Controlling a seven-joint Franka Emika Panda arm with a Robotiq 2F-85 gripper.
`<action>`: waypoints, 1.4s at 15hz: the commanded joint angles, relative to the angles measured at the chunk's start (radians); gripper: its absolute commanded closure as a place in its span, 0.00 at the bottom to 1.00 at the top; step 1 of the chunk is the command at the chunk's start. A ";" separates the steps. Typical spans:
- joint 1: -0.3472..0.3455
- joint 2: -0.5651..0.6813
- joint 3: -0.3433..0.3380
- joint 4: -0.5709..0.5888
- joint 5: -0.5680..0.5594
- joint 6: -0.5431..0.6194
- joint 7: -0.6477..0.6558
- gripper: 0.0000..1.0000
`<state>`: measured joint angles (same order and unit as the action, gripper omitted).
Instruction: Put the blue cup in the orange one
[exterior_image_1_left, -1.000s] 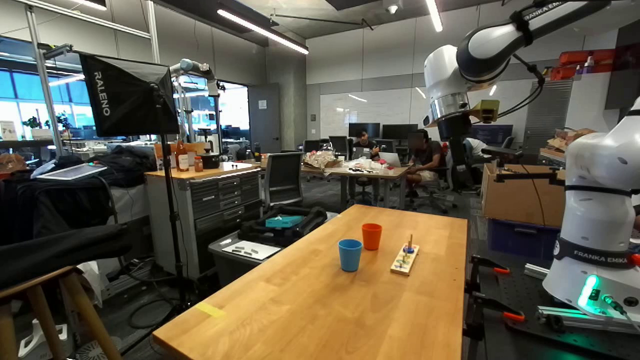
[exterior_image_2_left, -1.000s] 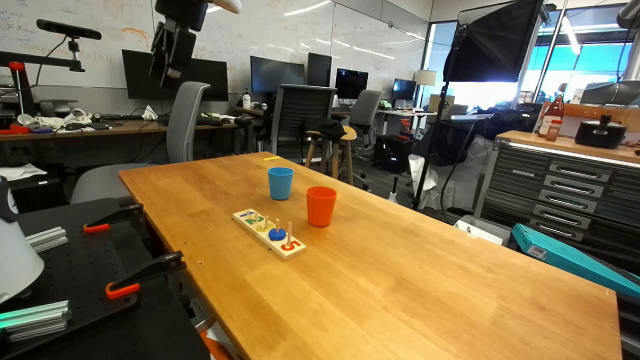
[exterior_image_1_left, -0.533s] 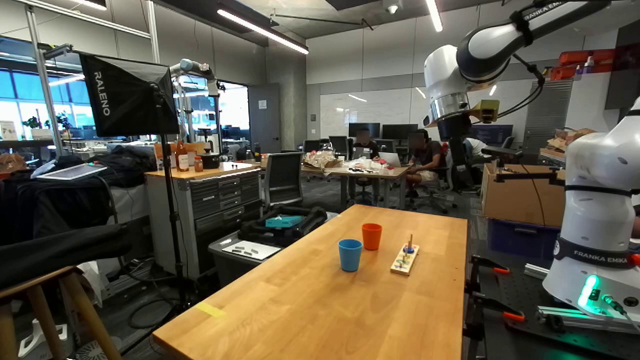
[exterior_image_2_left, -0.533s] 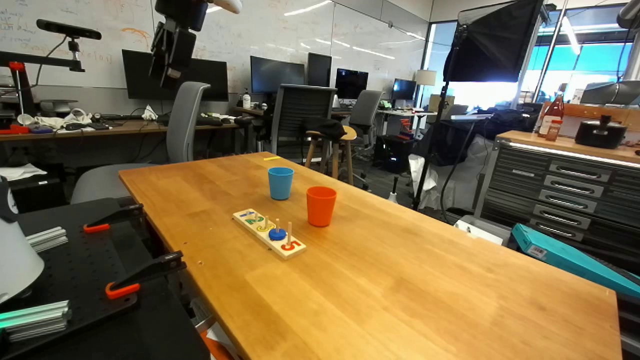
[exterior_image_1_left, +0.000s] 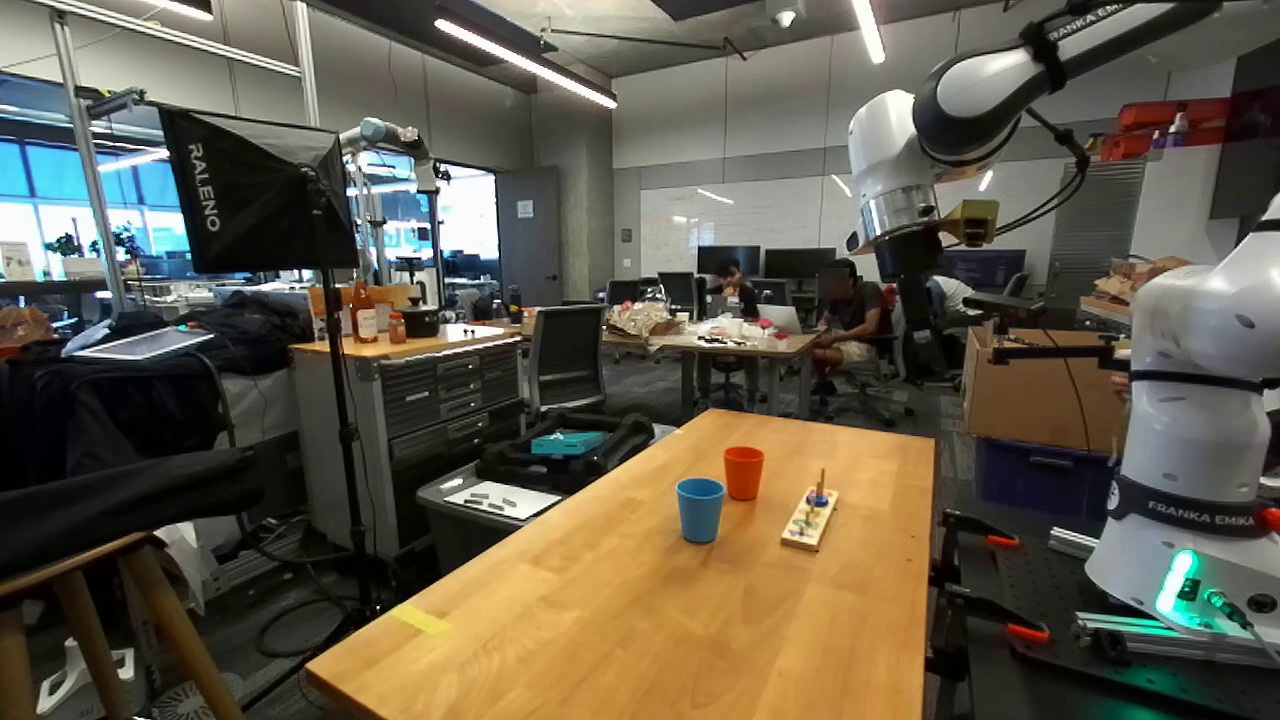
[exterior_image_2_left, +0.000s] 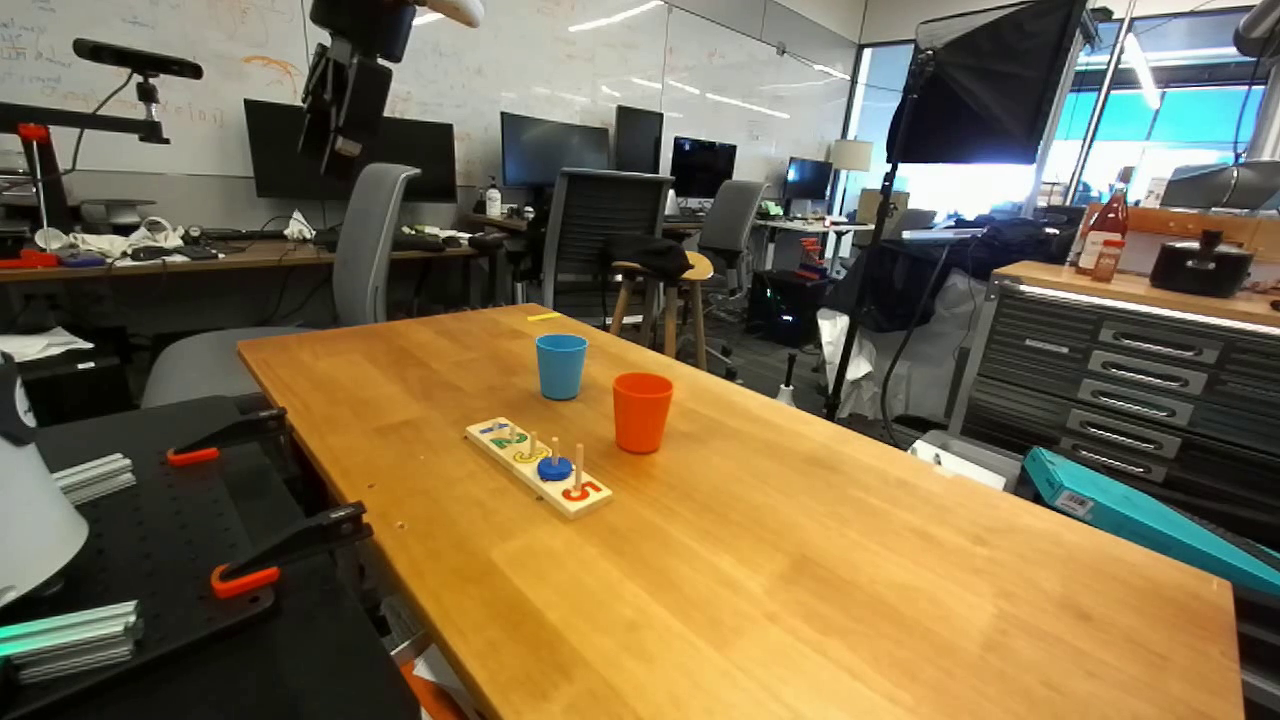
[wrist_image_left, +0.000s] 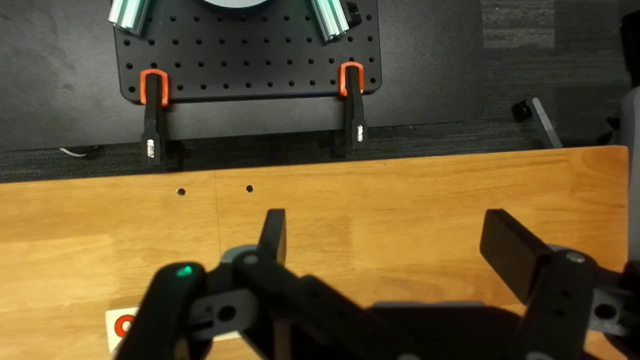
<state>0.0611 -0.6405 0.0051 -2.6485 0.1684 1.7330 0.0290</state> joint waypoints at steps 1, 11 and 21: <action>0.010 0.059 0.018 0.026 0.015 0.082 -0.035 0.00; 0.085 0.505 0.103 0.206 -0.008 0.689 -0.061 0.00; 0.081 0.854 0.104 0.371 -0.154 0.924 0.003 0.00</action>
<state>0.1421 0.1360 0.1181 -2.3321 0.0676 2.6004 -0.0042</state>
